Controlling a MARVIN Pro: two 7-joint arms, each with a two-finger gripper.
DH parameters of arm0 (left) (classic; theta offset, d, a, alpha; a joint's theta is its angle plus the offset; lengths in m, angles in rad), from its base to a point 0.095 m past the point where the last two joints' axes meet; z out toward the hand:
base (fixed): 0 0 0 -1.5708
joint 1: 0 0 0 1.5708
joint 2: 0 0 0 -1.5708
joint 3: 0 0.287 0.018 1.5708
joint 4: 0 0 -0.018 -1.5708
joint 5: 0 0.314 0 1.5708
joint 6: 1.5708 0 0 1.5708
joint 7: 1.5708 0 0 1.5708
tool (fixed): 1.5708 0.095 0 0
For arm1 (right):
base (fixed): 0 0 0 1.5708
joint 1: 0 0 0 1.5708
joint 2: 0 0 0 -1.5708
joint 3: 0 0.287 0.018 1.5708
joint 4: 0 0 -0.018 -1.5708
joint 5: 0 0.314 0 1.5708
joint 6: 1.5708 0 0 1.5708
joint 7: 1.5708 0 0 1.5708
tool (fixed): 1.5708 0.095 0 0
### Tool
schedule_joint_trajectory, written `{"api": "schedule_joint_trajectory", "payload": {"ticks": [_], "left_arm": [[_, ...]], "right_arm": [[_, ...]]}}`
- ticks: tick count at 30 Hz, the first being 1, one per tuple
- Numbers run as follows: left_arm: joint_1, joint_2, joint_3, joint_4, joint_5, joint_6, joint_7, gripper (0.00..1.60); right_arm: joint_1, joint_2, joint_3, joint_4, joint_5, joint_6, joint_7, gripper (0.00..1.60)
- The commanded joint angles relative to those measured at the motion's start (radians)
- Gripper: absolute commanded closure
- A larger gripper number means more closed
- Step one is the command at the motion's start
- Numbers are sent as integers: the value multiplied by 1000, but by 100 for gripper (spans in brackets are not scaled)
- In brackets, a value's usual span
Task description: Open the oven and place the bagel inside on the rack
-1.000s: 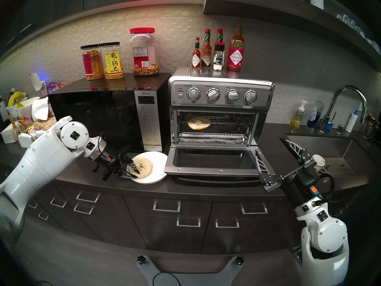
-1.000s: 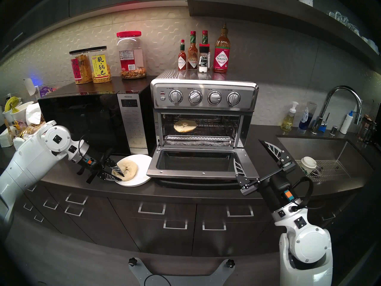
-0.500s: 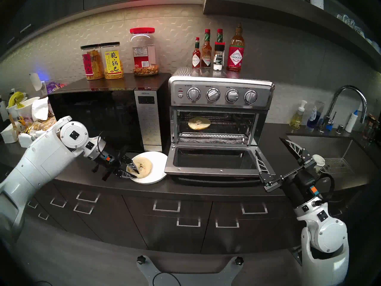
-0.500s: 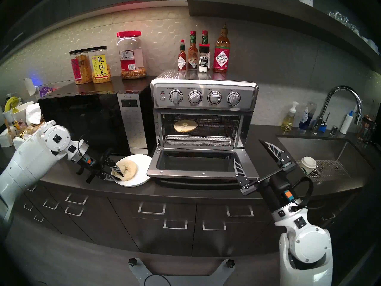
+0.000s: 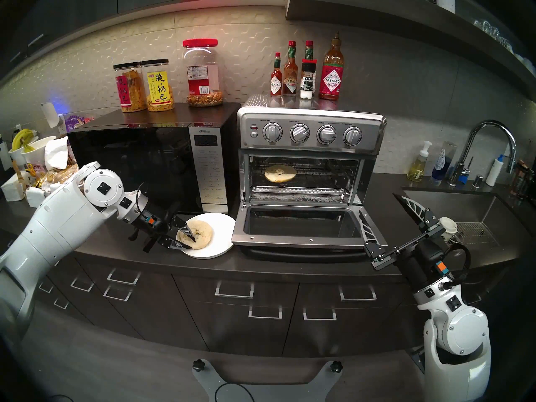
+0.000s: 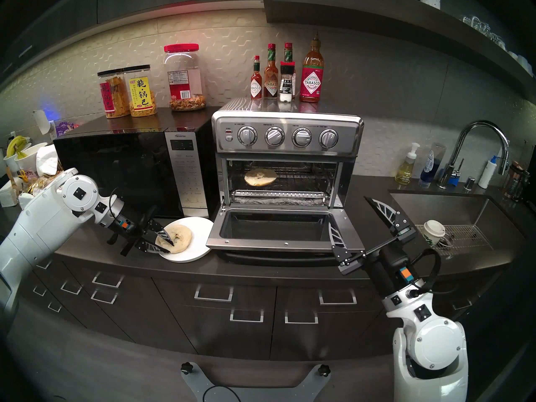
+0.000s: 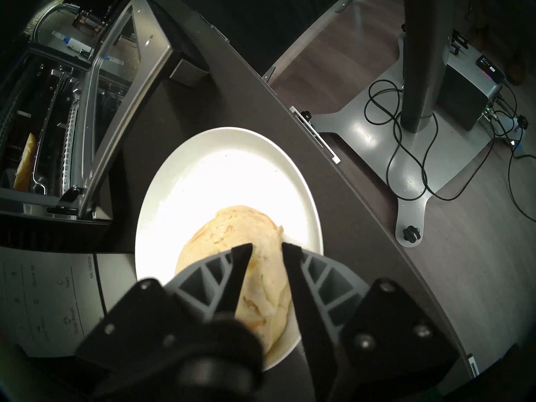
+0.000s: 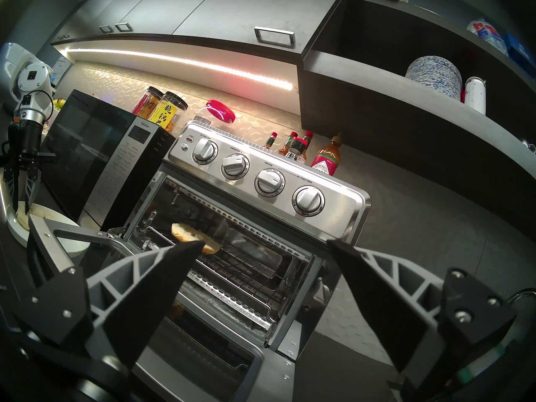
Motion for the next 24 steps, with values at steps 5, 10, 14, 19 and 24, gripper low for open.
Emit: {"api": "schedule_joint_trajectory", "payload": {"ticks": [5,10,14,19,24], "left_arm": [[-31,-4,7,8,-8,-7,-27,42],[-40,-3,15,19,-10,-8,-28,36],[-51,-6,25,29,-11,-8,-37,40],[-65,-10,38,42,-17,-13,-39,85],[-81,-13,55,50,-17,-15,-38,88]], "right_arm": [[2,2,-1,-22,5,-5,2,0],[2,2,-1,-22,5,-5,2,0],[2,2,-1,-22,5,-5,2,0],[2,2,-1,-22,5,-5,2,0],[2,2,-1,-22,5,-5,2,0]]}}
